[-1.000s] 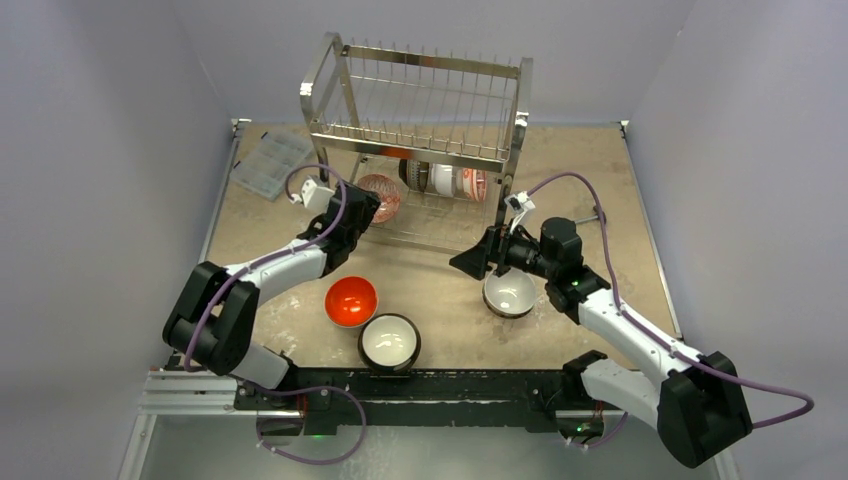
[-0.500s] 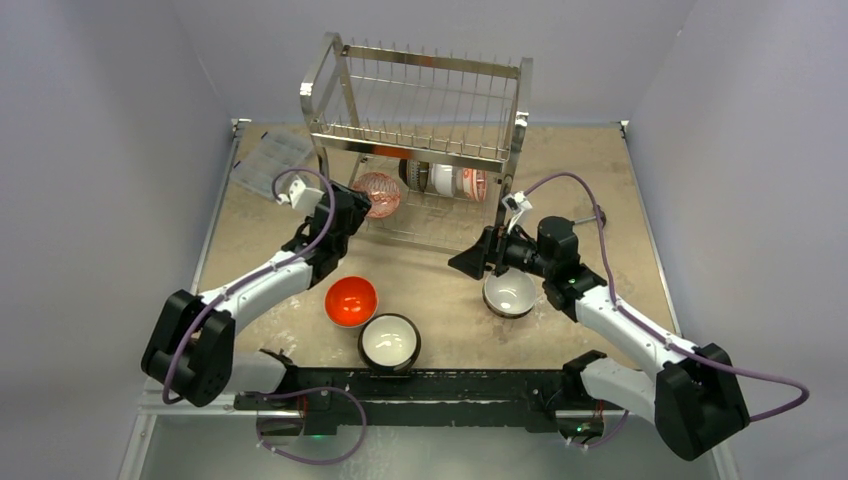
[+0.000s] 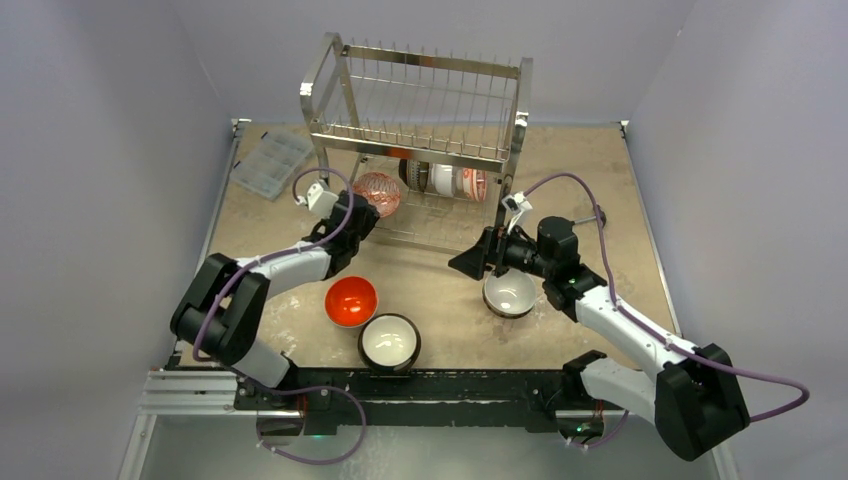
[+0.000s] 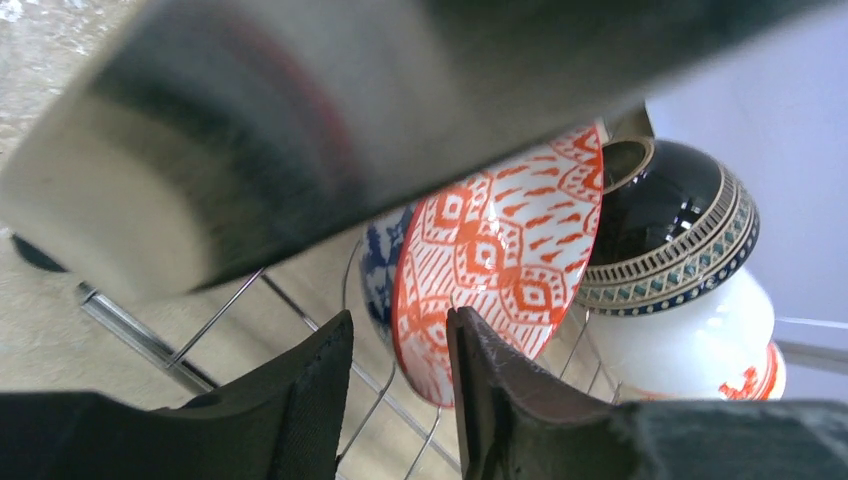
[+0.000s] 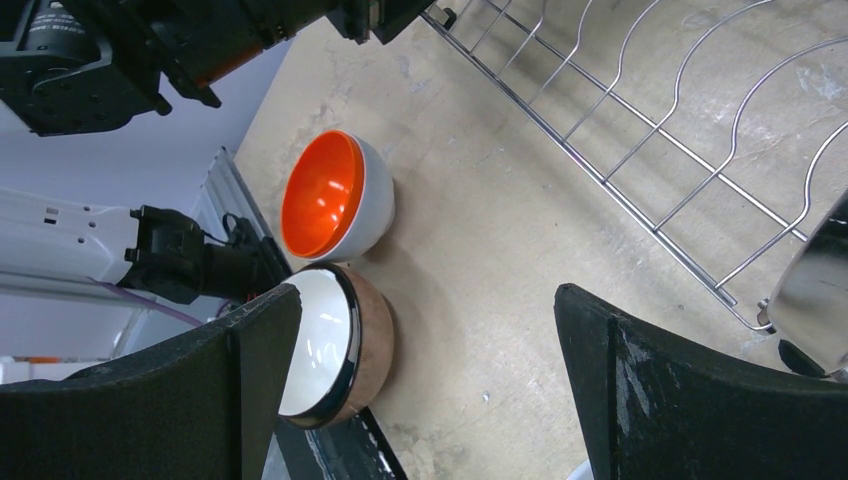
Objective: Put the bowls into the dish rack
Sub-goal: Pick up the bowl from the dish rack.
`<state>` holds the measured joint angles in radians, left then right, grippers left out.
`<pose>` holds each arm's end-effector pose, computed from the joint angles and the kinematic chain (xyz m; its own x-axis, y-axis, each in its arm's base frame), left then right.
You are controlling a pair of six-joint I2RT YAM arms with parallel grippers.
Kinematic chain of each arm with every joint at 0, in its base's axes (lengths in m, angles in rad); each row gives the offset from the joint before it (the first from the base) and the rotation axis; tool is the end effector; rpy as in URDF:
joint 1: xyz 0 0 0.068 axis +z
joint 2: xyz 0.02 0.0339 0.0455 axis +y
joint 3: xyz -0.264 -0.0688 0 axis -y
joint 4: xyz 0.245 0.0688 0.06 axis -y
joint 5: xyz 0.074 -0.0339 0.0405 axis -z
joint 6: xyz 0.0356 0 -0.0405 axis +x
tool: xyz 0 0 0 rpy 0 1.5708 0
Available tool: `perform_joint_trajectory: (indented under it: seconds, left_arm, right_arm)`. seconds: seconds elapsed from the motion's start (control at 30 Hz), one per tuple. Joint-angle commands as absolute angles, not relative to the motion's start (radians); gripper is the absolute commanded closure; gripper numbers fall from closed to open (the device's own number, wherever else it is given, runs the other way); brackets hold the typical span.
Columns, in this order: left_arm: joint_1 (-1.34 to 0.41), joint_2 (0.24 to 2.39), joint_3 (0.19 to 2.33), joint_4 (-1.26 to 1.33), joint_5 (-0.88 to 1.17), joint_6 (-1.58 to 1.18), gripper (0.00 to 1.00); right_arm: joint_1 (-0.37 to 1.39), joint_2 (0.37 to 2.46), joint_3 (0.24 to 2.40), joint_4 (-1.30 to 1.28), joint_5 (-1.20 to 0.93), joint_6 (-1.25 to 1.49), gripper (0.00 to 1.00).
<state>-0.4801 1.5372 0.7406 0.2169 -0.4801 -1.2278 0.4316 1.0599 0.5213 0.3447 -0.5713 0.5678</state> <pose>0.2858 -0.1303 0.1863 -0.2264 -0.8238 -0.5196 -0.4350 0.5629 -0.7028 0.2045 0.1154 0.2496 -0.5960 0.2236 -0.7713 -0.6089 0.5004 0.6155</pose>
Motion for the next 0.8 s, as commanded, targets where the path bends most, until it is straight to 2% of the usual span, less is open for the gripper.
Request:
perform_joint_trajectory:
  seconds: [0.0,0.27,0.57,0.77]
  left_arm:
    - [-0.485,1.590,0.768,0.236,-0.496,-1.225,0.65]
    - [-0.485,1.520,0.772,0.201,-0.532,-1.180,1.00]
    - [-0.654,1.336,0.759,0.071,-0.720,-1.110,1.00]
    - [-0.783,1.277,0.739,0.003,-0.735,-1.128,1.00]
  right_arm:
    - [0.433,1.036,0.546,0.345,-0.584,0.552,0.01]
    - [0.433,1.025,0.553,0.336,-0.586,0.554,0.01]
    - [0.433,1.034,0.539,0.402,-0.616,0.582,0.01]
    - [0.433,1.038,0.531,0.432,-0.639,0.596,0.01]
